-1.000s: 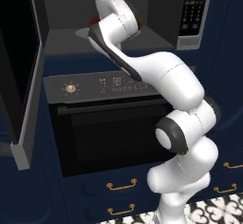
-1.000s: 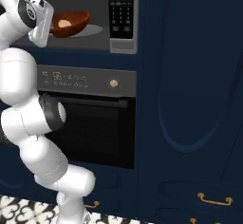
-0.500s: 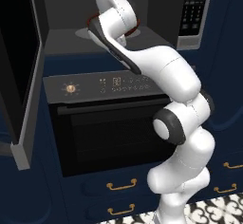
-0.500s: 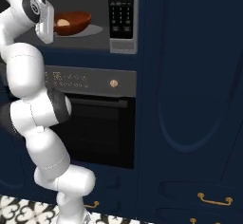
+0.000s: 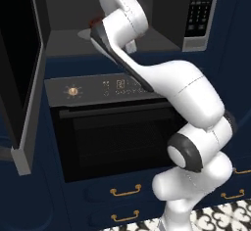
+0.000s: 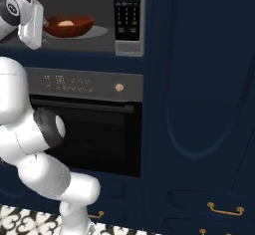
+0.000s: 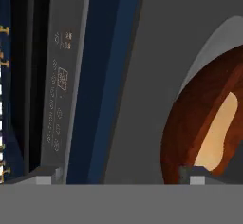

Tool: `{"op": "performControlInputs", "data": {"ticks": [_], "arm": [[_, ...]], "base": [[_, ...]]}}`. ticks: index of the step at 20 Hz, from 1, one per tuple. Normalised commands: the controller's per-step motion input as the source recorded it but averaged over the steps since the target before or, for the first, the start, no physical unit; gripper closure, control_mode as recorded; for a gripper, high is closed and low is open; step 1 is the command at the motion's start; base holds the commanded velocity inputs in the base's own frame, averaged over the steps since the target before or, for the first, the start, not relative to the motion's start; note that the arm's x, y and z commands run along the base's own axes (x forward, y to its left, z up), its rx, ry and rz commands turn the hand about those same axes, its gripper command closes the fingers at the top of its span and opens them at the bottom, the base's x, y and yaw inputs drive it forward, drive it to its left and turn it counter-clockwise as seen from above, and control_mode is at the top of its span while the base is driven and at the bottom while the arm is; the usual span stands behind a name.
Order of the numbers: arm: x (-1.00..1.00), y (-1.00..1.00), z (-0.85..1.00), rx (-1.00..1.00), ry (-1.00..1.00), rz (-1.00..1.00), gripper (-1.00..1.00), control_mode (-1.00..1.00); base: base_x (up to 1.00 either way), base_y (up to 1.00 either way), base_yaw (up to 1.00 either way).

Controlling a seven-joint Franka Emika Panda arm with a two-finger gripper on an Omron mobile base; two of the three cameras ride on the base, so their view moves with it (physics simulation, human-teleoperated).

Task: Pick the squash from the sink and place it in the bowl. Then pick the bowl and place it in the microwave. Then close the microwave door and press the start button.

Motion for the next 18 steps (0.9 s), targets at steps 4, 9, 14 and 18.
{"op": "performControlInputs", "data": {"ticks": [4, 9, 14, 18], "arm": [[-1.0, -0.09, -0.03, 0.0, -0.21, 0.0, -1.0, -1.0], [-1.0, 0.02, -0.65, -0.04, -0.09, 0.03, -1.0, -1.0], [-1.0, 0.23, -1.0, -0.12, -0.08, 0.06, -1.0, -1.0], [-0.83, 0.54, -1.0, -0.17, -0.11, 0.0, -1.0, -1.0]], "base": [[0.0, 0.0, 0.0], [0.0, 0.0, 0.0], [0.0, 0.0, 0.0], [0.0, 0.0, 0.0]]}}
